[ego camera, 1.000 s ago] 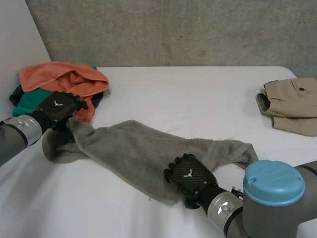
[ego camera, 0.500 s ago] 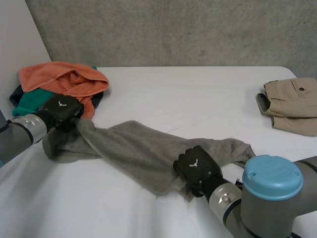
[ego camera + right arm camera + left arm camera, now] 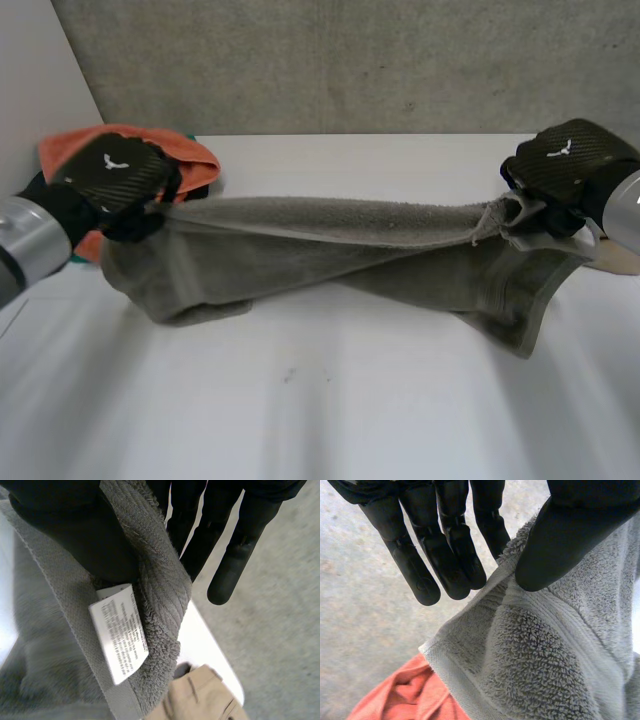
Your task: Fold the laundry.
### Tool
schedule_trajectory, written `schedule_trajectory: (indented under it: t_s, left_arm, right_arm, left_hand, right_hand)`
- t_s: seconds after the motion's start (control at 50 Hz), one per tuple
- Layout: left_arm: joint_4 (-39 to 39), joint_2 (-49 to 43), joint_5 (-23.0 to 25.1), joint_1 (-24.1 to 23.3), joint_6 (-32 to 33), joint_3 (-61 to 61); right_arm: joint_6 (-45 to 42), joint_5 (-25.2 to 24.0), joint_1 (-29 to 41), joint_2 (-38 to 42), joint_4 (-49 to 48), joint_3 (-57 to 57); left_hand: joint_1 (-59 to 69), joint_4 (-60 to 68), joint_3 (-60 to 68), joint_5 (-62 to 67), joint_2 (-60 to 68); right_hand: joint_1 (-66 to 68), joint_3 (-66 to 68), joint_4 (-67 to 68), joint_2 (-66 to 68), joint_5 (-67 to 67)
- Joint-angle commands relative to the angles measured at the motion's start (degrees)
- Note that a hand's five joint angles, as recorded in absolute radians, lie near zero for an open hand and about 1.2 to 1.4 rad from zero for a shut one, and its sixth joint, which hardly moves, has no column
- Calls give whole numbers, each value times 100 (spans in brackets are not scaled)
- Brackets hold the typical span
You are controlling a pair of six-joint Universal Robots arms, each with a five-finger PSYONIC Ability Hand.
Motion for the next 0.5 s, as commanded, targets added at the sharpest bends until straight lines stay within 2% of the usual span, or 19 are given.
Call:
schedule_trajectory:
  t_s: [0.02, 0.12, 0.16, 0.18, 0.2, 0.26, 0.28, 0.32, 0.44, 0.5]
  left_arm:
    - [802, -1438, -318, -595, 18, 951]
    - [1653, -2229, -1099, -973, -34, 2714]
    - [2084, -2292, -1232, -1044, -44, 3104]
    - [2330, -2301, -1294, -1070, -70, 3245]
    - [2837, -2283, -1390, -1114, -113, 3386]
    - [3570, -2239, -1505, -1220, -315, 3423]
    - [3894, -2178, -1532, -1281, -447, 3379]
    - [3932, -2073, -1541, -1343, -518, 3256]
    - [3441, -1528, -1541, -1378, -589, 2097]
    - [3230, -1475, -1558, -1387, -597, 1483]
  right_arm:
    - [-86, 26, -38, 1052, -182, -702]
    - [72, 438, 59, 1800, -1490, -1870]
    - [168, 622, 68, 1897, -2122, -2152]
    - [264, 728, 77, 1906, -2857, -2310]
    - [309, 738, 77, 1898, -3247, -2346]
    - [458, 633, 94, 1819, -4545, -2294]
    - [459, 580, 94, 1810, -4673, -2259]
    - [476, 352, 33, 1766, -4754, -2189]
    - [476, -149, -28, 1739, -4148, -1776]
    - [397, -624, -318, 1739, -3463, -1398]
  left_hand:
    - [1547, 1141, 1169, 1423, 1146]
    - [1547, 1141, 1169, 1423, 1146]
    - [1547, 1141, 1169, 1423, 1146]
    - [1547, 1141, 1169, 1423, 1146]
    - [1547, 1141, 1169, 1423, 1146]
    - [1547, 1141, 1169, 1423, 1146]
    - [1547, 1141, 1169, 1423, 1146]
    - [1547, 1141, 1169, 1423, 1146]
    - [1547, 1141, 1169, 1423, 1146]
    - [1547, 1141, 1169, 1423, 1146]
  right_hand:
    - [1689, 1262, 1133, 1309, 1214]
    - [1689, 1262, 1133, 1309, 1214]
    - [1689, 1262, 1133, 1309, 1214]
    - [1689, 1262, 1133, 1309, 1214]
    - [1689, 1262, 1133, 1309, 1214]
    - [1689, 1262, 1133, 1309, 1214]
    - [1689, 1262, 1133, 1309, 1214]
    - [1689, 1262, 1133, 1309, 1214]
    - [1689, 1262, 1133, 1309, 1214]
    - [1689, 1262, 1133, 1309, 1214]
